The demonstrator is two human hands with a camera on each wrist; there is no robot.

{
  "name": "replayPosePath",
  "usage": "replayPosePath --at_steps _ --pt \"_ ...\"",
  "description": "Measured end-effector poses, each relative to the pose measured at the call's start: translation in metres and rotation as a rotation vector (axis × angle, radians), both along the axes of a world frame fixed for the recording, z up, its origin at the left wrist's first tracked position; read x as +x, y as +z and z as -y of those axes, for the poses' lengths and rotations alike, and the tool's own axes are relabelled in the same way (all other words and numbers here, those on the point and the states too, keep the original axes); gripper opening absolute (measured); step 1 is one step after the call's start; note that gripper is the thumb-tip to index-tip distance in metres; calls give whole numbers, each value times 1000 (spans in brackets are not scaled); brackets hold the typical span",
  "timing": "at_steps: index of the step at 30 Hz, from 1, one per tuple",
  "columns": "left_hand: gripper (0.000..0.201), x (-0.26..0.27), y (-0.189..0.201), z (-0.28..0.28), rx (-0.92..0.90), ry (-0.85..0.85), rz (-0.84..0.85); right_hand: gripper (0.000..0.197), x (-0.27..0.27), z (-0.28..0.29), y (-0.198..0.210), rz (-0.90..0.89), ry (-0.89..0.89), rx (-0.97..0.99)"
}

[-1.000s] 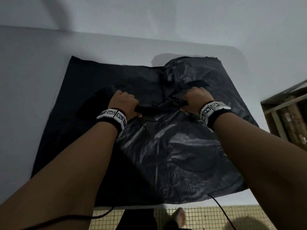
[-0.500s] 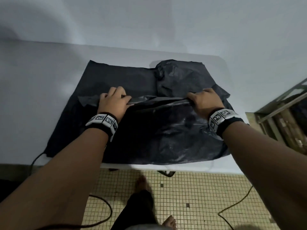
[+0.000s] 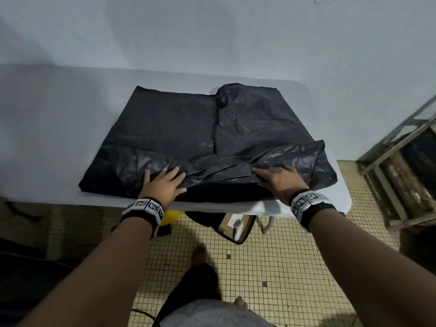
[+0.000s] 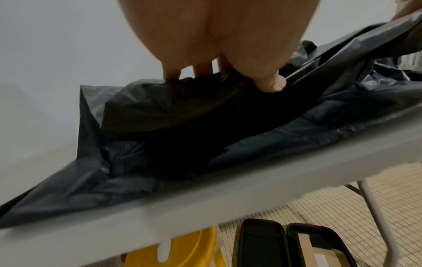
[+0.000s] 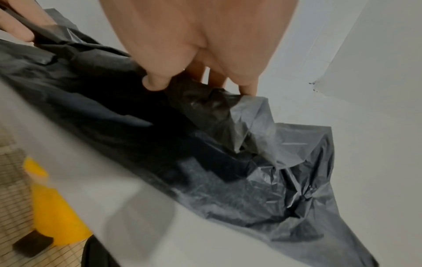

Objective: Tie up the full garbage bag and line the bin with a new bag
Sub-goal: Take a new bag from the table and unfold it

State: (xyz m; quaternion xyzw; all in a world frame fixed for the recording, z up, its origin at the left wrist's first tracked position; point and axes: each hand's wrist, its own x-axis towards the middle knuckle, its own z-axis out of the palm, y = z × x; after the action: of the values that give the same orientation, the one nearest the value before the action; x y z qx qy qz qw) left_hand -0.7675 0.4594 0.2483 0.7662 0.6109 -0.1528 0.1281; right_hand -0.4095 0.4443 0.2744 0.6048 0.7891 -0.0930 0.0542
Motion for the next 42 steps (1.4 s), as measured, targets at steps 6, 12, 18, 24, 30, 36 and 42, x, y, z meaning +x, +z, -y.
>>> replayPosePath --at_steps 6,12,18,24,30,36,42 --pt "55 0 -31 20 -164 61 66 53 -10 15 -36 63 -119 -202" --pt "60 4 -53 23 -312 144 76 77 -26 26 -58 61 -218 -407" --pt "55 11 -37 15 19 180 97 53 -30 8 -33 -78 -301 -281" --pt "97 34 -30 -8 -42 390 66 59 -53 -18 -22 -92 -393 -134" --pt "116 48 -48 -21 -255 490 63 92 -63 -19 -53 -101 -537 -481" --pt "116 39 -50 -32 -387 428 -19 94 -63 -31 -65 -56 -540 -508" --pt "95 30 -14 -106 -435 149 -54 93 -50 -105 -39 96 -214 -609"
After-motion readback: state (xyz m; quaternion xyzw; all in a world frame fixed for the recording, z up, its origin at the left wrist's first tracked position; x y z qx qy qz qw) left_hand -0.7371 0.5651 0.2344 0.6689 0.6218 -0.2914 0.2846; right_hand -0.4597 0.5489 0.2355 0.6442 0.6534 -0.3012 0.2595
